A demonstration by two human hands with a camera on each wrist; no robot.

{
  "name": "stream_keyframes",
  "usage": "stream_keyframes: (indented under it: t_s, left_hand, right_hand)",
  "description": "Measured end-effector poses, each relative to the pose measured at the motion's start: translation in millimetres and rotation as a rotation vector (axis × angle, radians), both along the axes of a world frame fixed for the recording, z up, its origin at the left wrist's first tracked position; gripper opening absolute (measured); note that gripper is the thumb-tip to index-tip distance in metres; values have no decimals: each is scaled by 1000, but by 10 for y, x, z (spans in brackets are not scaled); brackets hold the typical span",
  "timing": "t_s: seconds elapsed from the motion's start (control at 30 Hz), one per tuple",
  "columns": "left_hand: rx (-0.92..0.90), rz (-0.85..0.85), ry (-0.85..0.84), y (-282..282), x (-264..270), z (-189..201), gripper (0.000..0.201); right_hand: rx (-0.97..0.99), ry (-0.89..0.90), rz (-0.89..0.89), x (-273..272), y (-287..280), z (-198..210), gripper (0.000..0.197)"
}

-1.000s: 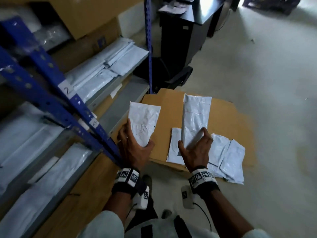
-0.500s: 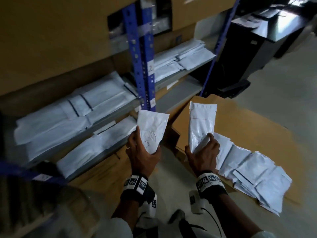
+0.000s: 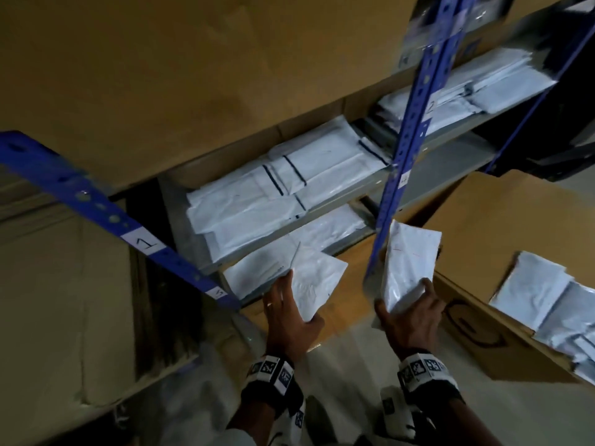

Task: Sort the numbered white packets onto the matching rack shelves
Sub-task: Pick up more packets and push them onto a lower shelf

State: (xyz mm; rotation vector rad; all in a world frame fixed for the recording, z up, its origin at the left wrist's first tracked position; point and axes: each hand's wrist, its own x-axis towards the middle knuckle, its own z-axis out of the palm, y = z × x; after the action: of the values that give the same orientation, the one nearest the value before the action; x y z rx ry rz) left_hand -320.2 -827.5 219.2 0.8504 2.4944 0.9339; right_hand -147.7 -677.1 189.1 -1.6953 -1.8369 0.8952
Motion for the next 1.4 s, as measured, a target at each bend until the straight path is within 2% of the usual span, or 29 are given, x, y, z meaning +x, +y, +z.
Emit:
stream_keyframes:
  t_s: [0.17,0.33,0.57,0.7,0.83,1.0,1.13,1.23,1.33,1.4]
  left_hand:
    - [-103,-50,-17,-280,-316,-210,118]
    - [-194,-72,-71,-210,-558,-333,116]
    - [-350,-228,149,104,-1116,-472,106]
    - [-300,-85,228,311,-1421,-787,110]
    - [-313,-110,253,492,-1661,-1231,109]
    - [-290,-26,196,547,-1984,-1620,98]
    - [-283,35,116,502,-2262,-1772,94]
    - [-332,-4,128,476,-2264,-1783,79]
    - [-296,-12,164,395,-2280,-1881,84]
    - [-258,-21,211,342,-2303,-1999,80]
  right_hand:
    - [-33,-56,65,-193,-215,-103,110]
    - [-127,-35,85,-480,-103,-210,106]
    - [-246,73,34,-1126,279,-540,104]
    - [-276,121,12,-1537,469,-724,96]
    - [-240,173,0,-1936,683,-999,88]
    - [-212,268,-91,-2406,919,-1301,86]
    - [-221,334,-147,-2721,951,-1552,93]
    - [-242,287,-92,-2909,904,-1673,96]
    - [-187,267,9,-2940,829,-1766,81]
    - [-132,226,70,-2868,809,-1835,69]
